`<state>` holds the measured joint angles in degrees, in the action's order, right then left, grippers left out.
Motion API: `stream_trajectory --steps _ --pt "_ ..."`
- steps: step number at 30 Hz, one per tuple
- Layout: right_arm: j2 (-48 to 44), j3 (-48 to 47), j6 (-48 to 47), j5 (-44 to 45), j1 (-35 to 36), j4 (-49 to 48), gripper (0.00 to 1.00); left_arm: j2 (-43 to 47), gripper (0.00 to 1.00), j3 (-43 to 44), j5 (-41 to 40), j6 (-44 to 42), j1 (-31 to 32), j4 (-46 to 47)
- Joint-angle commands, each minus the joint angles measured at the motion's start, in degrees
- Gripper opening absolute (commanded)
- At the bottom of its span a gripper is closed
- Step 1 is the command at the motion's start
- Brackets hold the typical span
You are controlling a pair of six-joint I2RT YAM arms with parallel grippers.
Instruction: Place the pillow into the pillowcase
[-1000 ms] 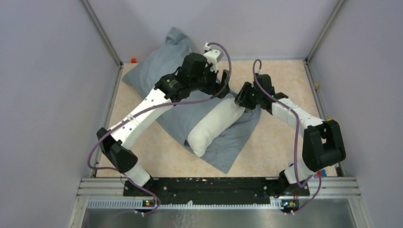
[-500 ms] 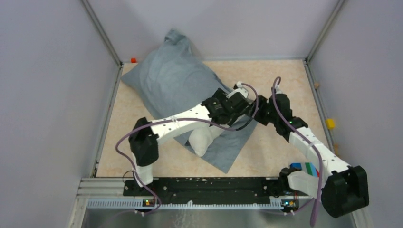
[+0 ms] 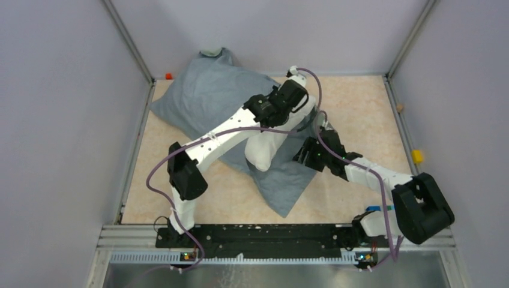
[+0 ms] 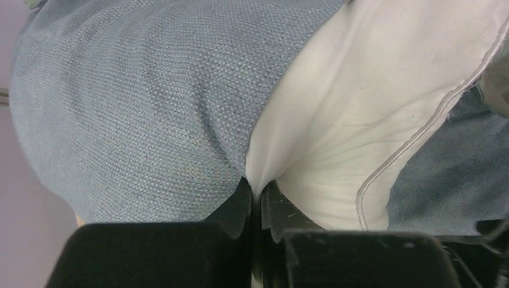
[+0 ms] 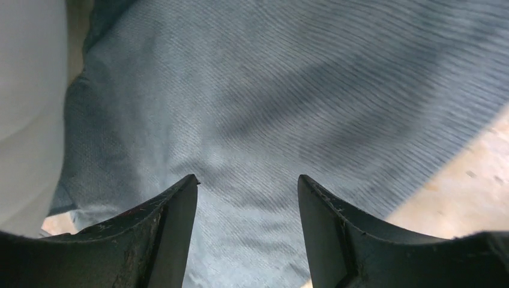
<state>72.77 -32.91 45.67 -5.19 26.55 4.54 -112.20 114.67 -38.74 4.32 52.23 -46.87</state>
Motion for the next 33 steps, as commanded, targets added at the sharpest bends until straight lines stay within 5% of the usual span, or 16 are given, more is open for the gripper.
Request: stream_trajectory --steps 1,7,20,33 --pt "6.13 -6.73 1.73 2.62 3.60 -9.56 0.61 4.83 0.00 5.27 4.94 0.10 -3.65 -0.65" --pt "11.52 -8.83 6.41 5.63 5.98 -17.56 0.61 7.60 0.00 5.18 12.90 3.67 -7.69 0.23" --pt "22.91 -19.41 3.04 20.26 7.45 -13.63 0.56 10.05 0.00 8.46 21.86 8.26 -12.58 0.69" --pt "9.86 -15.13 -1.64 32.97 6.59 -13.00 0.61 11.28 0.00 12.23 29.89 10.00 -15.46 1.02"
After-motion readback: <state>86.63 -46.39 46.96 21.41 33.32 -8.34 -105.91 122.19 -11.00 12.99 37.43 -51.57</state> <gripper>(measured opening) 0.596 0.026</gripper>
